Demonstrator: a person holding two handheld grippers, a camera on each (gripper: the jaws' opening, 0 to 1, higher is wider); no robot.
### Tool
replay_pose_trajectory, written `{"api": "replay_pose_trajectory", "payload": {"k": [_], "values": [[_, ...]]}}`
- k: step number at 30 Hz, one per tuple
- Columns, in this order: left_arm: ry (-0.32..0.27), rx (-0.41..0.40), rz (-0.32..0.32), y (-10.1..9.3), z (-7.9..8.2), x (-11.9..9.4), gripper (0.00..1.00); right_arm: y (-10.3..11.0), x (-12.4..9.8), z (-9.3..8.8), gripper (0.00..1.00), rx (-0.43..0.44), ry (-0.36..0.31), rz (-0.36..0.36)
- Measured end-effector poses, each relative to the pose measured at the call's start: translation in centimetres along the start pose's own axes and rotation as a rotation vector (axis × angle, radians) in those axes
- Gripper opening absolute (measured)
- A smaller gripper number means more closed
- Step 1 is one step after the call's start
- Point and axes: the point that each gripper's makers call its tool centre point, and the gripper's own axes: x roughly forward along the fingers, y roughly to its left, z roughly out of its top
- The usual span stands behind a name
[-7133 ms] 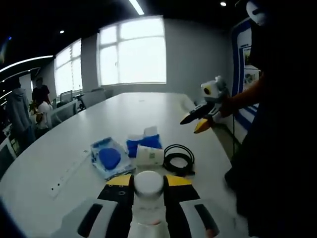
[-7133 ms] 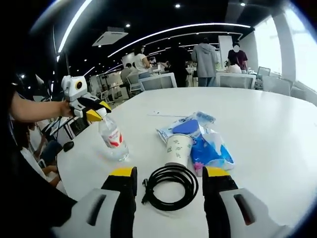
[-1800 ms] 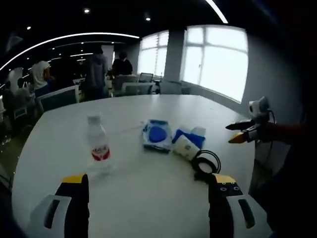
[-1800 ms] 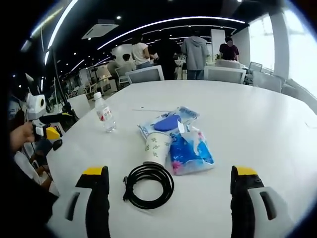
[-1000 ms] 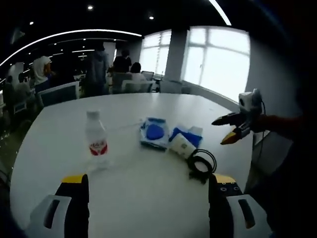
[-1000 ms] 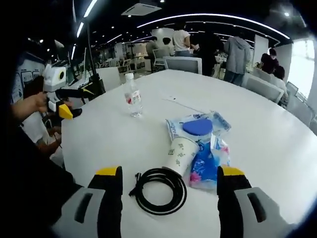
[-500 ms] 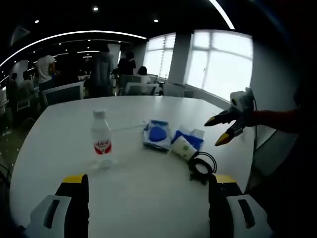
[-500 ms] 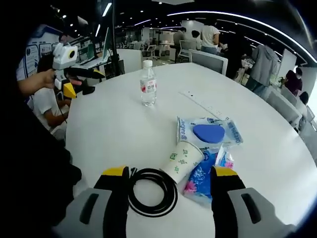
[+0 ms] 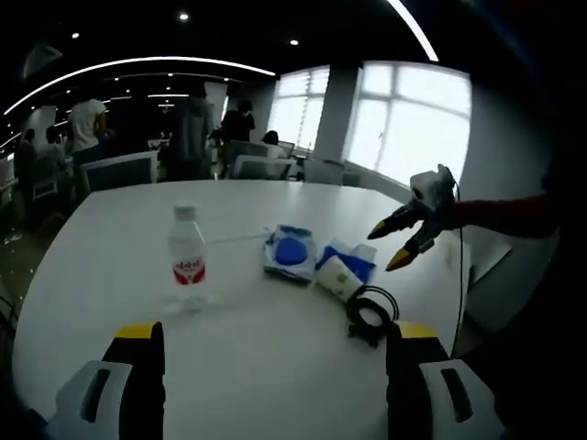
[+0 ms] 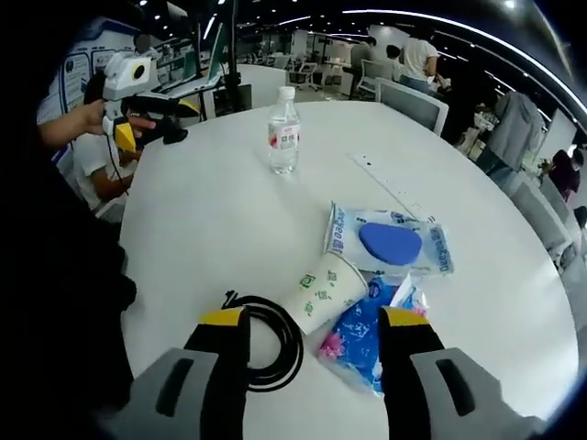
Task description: Arrange the tabletop items into an orderly group along one side of the table until the central work area is clear of visible clutter.
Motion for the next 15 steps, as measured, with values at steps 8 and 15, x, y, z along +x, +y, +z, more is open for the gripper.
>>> {"api": "replay_pose_trajectory", "payload": {"k": [8, 15], "values": [[-0.013, 0.016, -0.010, -0.3, 0.7, -0.2, 1.00, -0.6, 0.4, 1.3, 0.49, 0.010, -0.056, 0.066], [-0.002, 0.046, -0.010, -0.1, 0.9, -0.6, 1.00, 0.0, 1.0, 2.2, 0.45, -0.038, -0.052, 0.076]]}}
